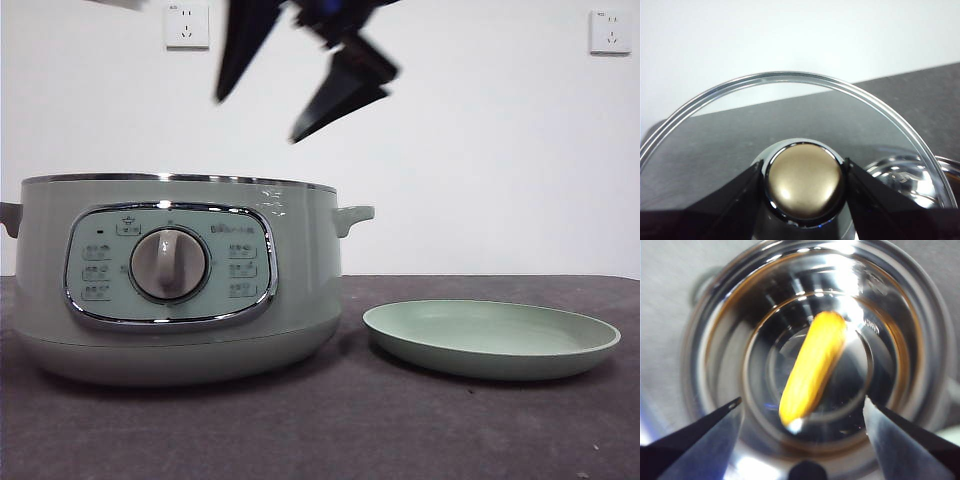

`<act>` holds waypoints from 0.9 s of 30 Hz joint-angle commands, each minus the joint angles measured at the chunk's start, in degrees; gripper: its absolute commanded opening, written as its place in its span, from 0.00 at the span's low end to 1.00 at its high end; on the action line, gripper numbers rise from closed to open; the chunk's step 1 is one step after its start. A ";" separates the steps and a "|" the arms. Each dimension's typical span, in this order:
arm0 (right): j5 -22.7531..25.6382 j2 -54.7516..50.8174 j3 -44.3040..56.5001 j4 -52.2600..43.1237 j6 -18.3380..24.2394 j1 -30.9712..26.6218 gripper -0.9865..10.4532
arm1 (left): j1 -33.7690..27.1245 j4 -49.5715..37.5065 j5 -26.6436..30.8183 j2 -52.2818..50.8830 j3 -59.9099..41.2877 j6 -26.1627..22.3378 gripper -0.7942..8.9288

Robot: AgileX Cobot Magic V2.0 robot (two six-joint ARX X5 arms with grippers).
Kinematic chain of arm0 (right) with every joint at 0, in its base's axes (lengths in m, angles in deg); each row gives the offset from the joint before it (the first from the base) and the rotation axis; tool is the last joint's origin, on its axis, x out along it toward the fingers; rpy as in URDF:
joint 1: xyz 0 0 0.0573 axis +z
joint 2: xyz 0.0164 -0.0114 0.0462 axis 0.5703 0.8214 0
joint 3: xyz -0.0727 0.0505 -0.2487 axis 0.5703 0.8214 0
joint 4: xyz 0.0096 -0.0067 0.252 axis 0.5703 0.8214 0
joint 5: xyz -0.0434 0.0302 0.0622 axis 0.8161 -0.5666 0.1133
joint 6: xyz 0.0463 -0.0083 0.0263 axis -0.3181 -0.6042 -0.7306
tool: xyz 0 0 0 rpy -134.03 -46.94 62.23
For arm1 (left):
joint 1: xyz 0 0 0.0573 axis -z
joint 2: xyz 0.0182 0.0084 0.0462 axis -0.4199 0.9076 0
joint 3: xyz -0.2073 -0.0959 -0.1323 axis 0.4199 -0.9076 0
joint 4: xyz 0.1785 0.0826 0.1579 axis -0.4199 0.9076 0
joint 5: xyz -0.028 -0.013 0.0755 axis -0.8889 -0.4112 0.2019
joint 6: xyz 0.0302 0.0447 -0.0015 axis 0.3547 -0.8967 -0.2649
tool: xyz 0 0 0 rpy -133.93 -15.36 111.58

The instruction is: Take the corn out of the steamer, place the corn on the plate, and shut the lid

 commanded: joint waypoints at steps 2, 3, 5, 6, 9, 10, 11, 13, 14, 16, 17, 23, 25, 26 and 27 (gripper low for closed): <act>3.28 9.75 -10.16 4.63 2.89 2.08 0.44 | 0.09 -1.70 0.77 -2.73 0.92 -0.50 0.07; 3.98 12.15 -12.83 5.92 3.06 2.58 0.44 | 0.09 -1.40 0.77 -3.26 0.92 -0.50 0.07; 4.96 16.81 -17.66 8.35 3.30 3.50 0.44 | 0.09 -0.79 0.79 -3.89 0.92 -0.50 0.07; 5.07 18.60 -19.41 9.20 3.28 3.74 0.44 | 0.09 -0.44 0.81 -4.09 0.92 -0.50 0.07; 7.87 23.15 -23.06 10.97 3.30 4.46 0.43 | 0.09 0.63 1.22 -4.15 0.92 -0.50 0.07; 7.87 24.09 -23.32 10.95 3.30 4.70 0.41 | 0.09 1.18 1.27 -4.13 0.92 -0.50 0.07; 7.61 24.85 -23.32 10.88 3.28 4.72 0.41 | 0.09 1.73 1.27 -4.13 0.92 -0.50 0.07; 7.56 26.29 -23.32 10.93 3.26 4.90 0.41 | 0.09 2.49 1.27 -4.13 0.92 -0.50 0.07; 7.67 26.93 -23.32 10.93 3.26 5.01 0.41 | 0.09 2.73 1.29 -4.13 0.92 -0.50 0.07; 7.69 28.00 -23.32 11.08 3.23 5.01 0.41 | 0.09 3.06 1.31 -4.13 0.92 -0.48 0.07; 7.67 28.48 -23.32 11.08 3.23 5.01 0.41 | 0.09 3.13 1.33 -4.13 0.92 -0.48 0.07; 7.72 29.44 -23.32 11.04 2.86 5.03 0.18 | 0.09 3.23 1.38 -4.13 0.92 -0.48 0.07; 7.74 29.44 -23.32 11.10 2.78 5.03 0.11 | 0.09 3.50 1.38 -4.13 0.92 -0.48 0.07; 7.76 29.44 -23.32 11.08 2.75 5.03 0.08 | 0.09 3.63 1.36 -4.13 0.92 -0.48 0.07; 7.76 29.44 -23.32 11.04 2.75 5.01 0.07 | 0.09 3.69 1.36 -4.13 0.92 -0.48 0.07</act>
